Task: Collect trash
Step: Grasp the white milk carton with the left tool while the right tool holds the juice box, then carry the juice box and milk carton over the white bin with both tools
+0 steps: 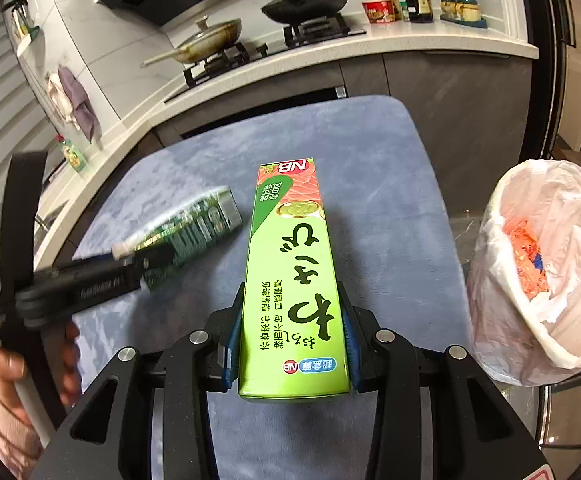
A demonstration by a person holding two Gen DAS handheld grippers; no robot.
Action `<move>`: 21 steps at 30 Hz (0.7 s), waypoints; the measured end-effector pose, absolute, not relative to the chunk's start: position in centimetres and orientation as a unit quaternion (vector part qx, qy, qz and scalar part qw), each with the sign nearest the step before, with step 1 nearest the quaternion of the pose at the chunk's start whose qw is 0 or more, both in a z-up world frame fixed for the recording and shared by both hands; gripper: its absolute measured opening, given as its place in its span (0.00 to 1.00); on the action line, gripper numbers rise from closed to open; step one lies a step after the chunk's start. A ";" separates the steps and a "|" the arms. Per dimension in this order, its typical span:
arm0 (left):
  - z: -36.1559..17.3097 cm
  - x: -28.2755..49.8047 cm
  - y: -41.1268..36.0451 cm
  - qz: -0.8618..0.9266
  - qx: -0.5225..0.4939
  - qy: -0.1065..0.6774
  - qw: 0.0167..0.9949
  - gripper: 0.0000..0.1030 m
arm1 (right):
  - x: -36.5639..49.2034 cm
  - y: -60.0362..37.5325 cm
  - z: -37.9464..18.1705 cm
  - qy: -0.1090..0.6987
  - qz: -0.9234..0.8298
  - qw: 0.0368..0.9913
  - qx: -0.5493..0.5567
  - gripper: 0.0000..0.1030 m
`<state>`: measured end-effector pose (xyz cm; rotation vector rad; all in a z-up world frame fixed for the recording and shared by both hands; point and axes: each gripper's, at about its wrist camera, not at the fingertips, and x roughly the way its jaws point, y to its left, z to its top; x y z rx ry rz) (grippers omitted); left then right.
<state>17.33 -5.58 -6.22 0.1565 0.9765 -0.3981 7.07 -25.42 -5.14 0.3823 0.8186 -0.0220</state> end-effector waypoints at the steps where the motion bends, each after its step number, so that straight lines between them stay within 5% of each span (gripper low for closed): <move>1: -6.0 16.7 -5.7 -0.193 0.074 0.465 0.861 0.53 | 6.8 -25.5 -4.9 0.393 -0.011 0.901 0.185 0.37; 21: 0.1 6.0 -15.3 -0.294 0.108 0.415 0.854 0.50 | -3.2 -33.3 -0.4 0.322 -0.083 0.915 0.228 0.37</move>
